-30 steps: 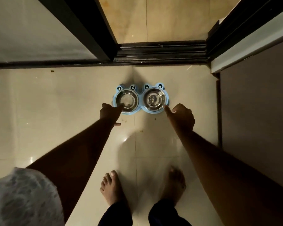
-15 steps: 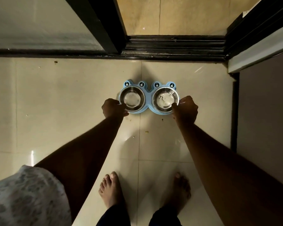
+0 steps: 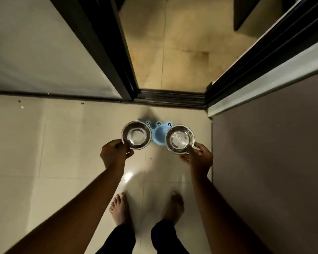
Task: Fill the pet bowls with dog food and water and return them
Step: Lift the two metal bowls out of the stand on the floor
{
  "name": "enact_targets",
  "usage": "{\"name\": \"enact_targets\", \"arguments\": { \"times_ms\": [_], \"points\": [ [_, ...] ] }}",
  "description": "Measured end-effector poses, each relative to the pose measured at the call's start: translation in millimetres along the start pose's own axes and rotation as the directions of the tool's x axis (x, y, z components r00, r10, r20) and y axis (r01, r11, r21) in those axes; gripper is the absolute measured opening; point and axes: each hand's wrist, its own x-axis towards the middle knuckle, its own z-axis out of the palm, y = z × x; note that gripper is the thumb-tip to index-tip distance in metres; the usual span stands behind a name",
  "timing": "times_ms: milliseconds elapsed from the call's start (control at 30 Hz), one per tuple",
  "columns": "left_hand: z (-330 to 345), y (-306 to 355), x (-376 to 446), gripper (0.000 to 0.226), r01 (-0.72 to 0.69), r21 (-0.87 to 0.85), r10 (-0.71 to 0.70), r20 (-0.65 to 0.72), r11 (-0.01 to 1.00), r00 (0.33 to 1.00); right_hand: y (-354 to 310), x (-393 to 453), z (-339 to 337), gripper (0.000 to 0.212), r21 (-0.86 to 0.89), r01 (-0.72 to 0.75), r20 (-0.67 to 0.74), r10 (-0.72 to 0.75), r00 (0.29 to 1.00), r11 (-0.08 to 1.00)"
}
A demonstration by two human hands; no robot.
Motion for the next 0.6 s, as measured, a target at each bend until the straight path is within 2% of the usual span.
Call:
{"name": "enact_targets", "arguments": {
  "times_ms": [100,233,333,433,600],
  "points": [
    [-30.5,51.9,-57.7,0.022,-0.087,-0.033,0.089,0.057,0.996,0.994,-54.3,-55.5,-28.3,0.027,0.057,-0.007,0.01,0.007,1.0,0.998],
    [-79.6,116.2,-130.6,0.026,-0.171,-0.039,0.175,0.148,0.984,0.973,-133.9,-135.7,-59.1,0.028,0.11,0.002,0.01,-0.003,1.0,0.994],
    [-119.3,172.7,-190.3,0.025,-0.22,-0.042,0.224,0.195,0.975,0.955,-191.1,-207.8,-85.1,0.023,0.151,0.081,0.019,-0.085,0.996,0.985],
    [-152.5,212.3,-239.6,0.022,-0.27,-0.044,0.273,0.245,0.962,0.93,-227.9,-265.9,-108.5,0.024,0.163,0.166,-0.027,-0.164,0.986,0.973],
    [-198.2,252.1,-303.9,0.019,-0.308,-0.08,0.317,0.303,0.948,0.899,-255.3,-341.2,-146.1,0.02,0.227,0.197,-0.043,-0.192,0.98,0.954]
  ]
}}
